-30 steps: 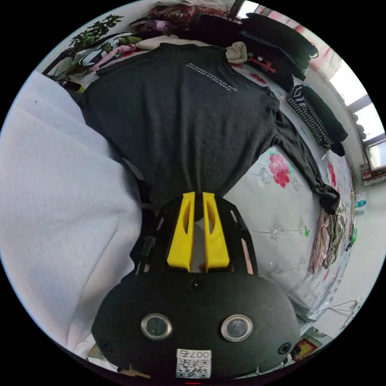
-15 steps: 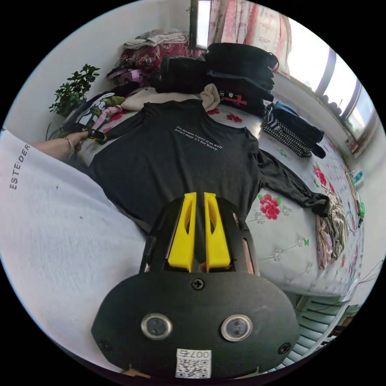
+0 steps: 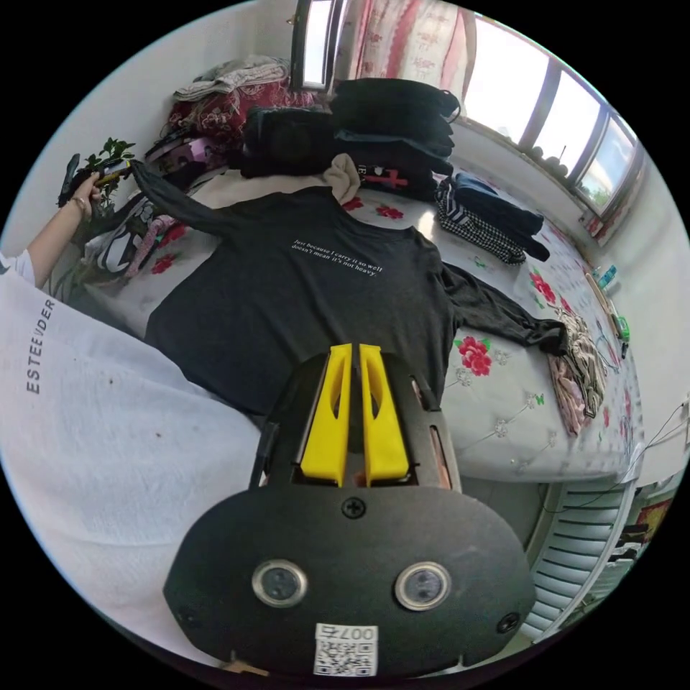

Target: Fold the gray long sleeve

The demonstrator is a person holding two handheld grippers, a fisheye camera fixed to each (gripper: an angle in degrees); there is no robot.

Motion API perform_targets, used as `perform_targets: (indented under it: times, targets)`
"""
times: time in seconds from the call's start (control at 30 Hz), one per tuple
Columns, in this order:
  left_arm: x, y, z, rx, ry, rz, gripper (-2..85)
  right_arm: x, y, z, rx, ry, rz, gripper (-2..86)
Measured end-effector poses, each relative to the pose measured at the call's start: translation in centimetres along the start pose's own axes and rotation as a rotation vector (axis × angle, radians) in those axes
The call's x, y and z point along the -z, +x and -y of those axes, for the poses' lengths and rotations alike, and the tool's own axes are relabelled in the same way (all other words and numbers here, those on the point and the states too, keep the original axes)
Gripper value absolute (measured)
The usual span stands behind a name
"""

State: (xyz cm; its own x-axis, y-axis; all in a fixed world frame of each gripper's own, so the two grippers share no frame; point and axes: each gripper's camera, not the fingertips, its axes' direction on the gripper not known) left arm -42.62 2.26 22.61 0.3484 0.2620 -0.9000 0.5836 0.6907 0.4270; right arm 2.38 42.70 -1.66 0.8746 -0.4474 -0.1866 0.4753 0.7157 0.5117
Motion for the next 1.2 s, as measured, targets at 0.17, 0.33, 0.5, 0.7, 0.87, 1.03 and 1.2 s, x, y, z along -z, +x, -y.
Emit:
perform_targets:
  times: [0.17,0.33,0.5,0.7,0.87,1.03,1.2]
  targets:
    - [-0.1,0.7,1.4,0.025,0.062,-0.173,3.9,-1.1,0.6,0.0,-0.017,-0.02,0.016,0.2]
    - [0.2,14.3,0.5,-0.357,0.053,-0.394,4.2,-1.1,3.5,0.7,-0.054,0.02,0.039,0.6]
    - [-4.5,34.0,-7.5,-0.74,-0.184,-0.743,11.3,-1.9,8.4,1.0,-0.187,0.056,0.068,1.9]
    - [-12.7,37.9,-16.0,-0.732,-0.473,-0.548,12.8,-4.4,14.6,0.9,-0.354,0.047,0.198,4.8]
    - [-16.8,32.9,-17.2,-0.627,-0.593,-0.246,11.0,-8.5,16.3,5.0,-0.284,0.027,0.303,6.7]
    - [-20.2,31.0,-16.1,-0.501,-0.634,-0.119,10.8,-12.0,13.9,11.1,-0.1,0.009,0.407,7.2]
    - [-24.8,33.8,-15.5,-0.494,-0.658,-0.053,10.8,-16.3,10.4,14.6,0.058,-0.092,0.319,3.3]
